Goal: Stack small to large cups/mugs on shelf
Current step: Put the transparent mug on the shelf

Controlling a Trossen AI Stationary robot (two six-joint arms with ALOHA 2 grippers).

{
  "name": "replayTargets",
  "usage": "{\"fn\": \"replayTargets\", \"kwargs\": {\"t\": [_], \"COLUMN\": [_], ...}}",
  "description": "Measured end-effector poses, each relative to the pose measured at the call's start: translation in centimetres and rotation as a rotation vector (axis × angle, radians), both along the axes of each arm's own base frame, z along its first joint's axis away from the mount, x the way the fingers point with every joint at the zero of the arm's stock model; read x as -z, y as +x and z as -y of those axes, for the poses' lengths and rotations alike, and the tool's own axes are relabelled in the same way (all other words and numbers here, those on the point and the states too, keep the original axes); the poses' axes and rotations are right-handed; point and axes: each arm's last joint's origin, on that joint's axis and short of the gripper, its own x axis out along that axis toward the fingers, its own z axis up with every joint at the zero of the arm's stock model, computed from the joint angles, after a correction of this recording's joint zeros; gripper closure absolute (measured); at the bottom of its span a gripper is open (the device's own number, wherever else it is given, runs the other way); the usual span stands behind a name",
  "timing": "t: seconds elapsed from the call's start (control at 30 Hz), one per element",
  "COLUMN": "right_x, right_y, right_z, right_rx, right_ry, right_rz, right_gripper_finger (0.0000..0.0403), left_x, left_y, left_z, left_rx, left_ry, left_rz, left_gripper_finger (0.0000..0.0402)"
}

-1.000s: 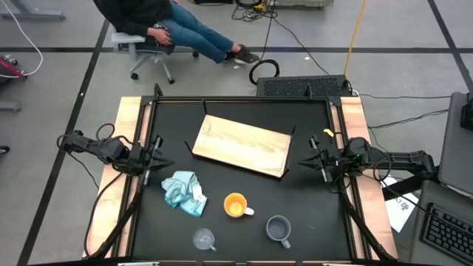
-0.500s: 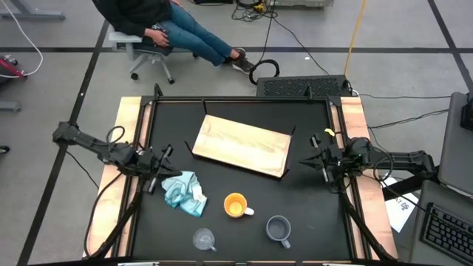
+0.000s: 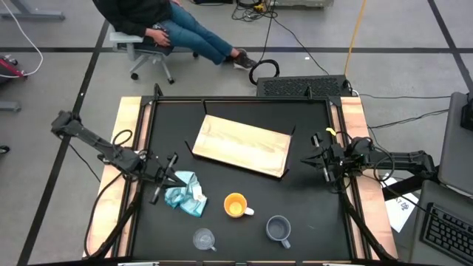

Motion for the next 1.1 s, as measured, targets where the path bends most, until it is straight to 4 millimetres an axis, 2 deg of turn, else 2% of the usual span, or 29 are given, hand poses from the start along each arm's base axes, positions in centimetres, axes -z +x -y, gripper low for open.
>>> {"fn": "replayTargets", "kwargs": {"t": [0.33, 0.77, 1.1], "right_x": [0.0, 0.0, 0.2], "right_y": [0.0, 0.0, 0.1], "right_z": [0.0, 0.0, 0.0], "right_rx": [-0.005, -0.004, -0.003], "right_ry": [0.023, 0.023, 0.023], "right_rz": [-0.005, -0.007, -0.030], "right_gripper_finger": [0.0403, 0.0403, 0.0403], "left_x": [-1.4, -2.1, -3.0], "left_y": [1.4, 3.1, 3.5], "left_z": [1.4, 3.7, 4.7], "left_rx": [-0.015, -0.010, 0.003], "left_ry": [0.014, 0.040, 0.064], "left_rz": [-0.029, -0.080, -0.060], "left_gripper_finger": [0.0401, 0.0401, 0.0401]}}
